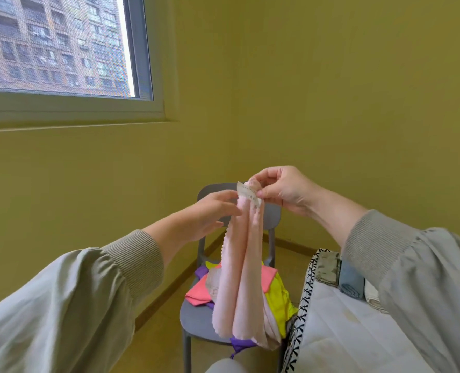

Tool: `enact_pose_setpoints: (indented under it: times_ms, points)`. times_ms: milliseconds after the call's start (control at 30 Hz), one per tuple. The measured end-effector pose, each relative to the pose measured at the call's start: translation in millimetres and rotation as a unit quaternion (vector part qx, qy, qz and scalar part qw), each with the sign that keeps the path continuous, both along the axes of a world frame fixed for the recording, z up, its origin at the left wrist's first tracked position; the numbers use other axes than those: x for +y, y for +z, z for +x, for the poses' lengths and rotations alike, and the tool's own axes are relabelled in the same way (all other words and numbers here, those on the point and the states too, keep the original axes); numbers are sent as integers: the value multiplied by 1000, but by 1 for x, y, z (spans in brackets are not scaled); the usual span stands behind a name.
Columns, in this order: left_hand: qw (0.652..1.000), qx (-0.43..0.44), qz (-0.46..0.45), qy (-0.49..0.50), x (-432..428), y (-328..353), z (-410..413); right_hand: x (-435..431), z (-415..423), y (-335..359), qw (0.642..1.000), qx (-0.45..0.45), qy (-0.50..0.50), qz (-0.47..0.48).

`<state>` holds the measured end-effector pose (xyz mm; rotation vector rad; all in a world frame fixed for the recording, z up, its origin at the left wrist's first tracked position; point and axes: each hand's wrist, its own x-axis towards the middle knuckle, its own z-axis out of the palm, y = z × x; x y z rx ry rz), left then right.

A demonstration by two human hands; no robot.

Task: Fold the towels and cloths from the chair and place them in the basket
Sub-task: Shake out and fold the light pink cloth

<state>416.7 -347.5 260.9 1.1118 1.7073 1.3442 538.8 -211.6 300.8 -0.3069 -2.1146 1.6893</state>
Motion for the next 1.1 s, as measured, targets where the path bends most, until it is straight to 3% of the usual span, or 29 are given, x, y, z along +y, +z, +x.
enact_pose_setpoints:
  times_ms: [200,400,633,800,933,1100]
  points:
    - [997,21,54,53,3,5,4,6,5,2,983,-112,-12,142]
    - [986,136,13,94,4,9,7,3,8,-7,969,-187,20,162]
    - [959,242,22,145,5,8,1,6,1,-10,980,-103,-66,155]
    - [986,150,-47,56,-2,4,-13,7,-5,-10,974,-20,-160,160]
    - [990,59,-23,128,2,-10,-20,9,-8,-11,959,-7,-176,222]
    - [972,184,-21,145,8,-21,-18,17,-10,-16,941,19,-240,240]
